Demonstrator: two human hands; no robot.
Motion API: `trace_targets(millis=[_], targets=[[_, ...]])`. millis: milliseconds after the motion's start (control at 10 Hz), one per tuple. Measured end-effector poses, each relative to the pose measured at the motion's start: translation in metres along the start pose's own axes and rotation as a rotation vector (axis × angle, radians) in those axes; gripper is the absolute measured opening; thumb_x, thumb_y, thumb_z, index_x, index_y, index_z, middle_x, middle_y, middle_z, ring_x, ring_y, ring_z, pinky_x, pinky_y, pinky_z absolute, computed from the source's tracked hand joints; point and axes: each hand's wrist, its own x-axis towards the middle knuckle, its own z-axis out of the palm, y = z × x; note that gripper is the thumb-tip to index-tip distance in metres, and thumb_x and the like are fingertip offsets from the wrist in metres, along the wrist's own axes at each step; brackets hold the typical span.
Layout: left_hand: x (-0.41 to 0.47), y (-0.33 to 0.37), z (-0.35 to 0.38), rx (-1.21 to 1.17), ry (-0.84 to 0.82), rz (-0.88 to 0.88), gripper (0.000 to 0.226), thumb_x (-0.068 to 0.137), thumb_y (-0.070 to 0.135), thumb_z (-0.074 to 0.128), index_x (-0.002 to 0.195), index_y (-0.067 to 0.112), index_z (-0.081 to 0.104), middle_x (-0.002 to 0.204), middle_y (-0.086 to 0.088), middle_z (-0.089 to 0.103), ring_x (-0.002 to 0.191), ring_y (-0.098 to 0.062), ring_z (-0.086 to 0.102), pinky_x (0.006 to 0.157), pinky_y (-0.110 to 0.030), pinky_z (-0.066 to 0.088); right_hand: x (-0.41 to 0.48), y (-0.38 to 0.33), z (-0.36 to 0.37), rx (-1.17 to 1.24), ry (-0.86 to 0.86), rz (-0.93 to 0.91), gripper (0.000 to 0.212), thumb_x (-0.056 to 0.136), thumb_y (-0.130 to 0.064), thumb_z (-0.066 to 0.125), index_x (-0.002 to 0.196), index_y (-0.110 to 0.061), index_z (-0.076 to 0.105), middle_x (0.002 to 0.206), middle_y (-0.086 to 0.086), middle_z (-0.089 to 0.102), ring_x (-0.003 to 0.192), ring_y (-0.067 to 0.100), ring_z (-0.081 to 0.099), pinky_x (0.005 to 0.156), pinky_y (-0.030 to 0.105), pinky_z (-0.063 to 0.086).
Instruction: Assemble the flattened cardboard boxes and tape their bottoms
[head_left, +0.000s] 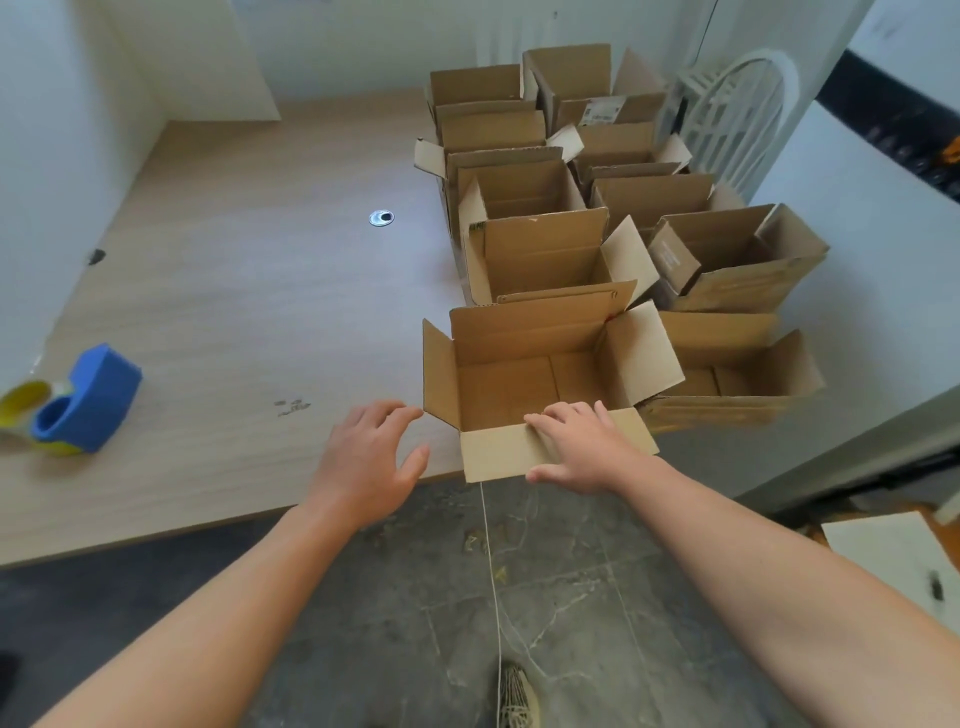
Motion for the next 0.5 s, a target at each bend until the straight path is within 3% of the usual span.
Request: trace_targets(millis=[300,400,500], targets=[[-0.002,0.001,0.008,-0.002,-0.06,-0.002,0.046,0.096,0.039,0.055,0.138,0.022,0.053,0.138,0.002,0.052,0.13,-0.019,0.043,0.109,-0.04,0.035,-0.005,-0.001,0.007,0.043,0.009,-0.022,0.082,0.088,-0.066,0.056,0.155,-0.03,0.026,0.156,0.0,0.03,0.145,0.022,0.022,0.121,0.055,0.008],[-0.003,0.006,0.006,-0.004,-0.067,-0.002,0.046,0.096,0.039,0.054,0.139,0.022,0.052,0.139,0.002,0.053,0.13,-0.019,0.044,0.108,-0.04,0.037,-0.012,-0.003,0.004,0.057,0.05,-0.037,0.079,0.088,-0.071,0.05,0.153,-0.03,0.03,0.155,-0.001,0.032,0.144,0.021,0.025,0.122,0.053,0.014],[0.001,0.009,-0.001,0.004,-0.033,-0.023,0.046,0.096,0.038,0.054,0.14,0.022,0.051,0.138,0.002,0.054,0.128,-0.02,0.047,0.104,-0.039,0.041,-0.009,-0.009,-0.009,0.049,0.115,-0.071,0.072,0.091,-0.071,0.043,0.149,-0.03,0.038,0.149,-0.002,0.041,0.136,0.021,0.037,0.114,0.045,0.031]])
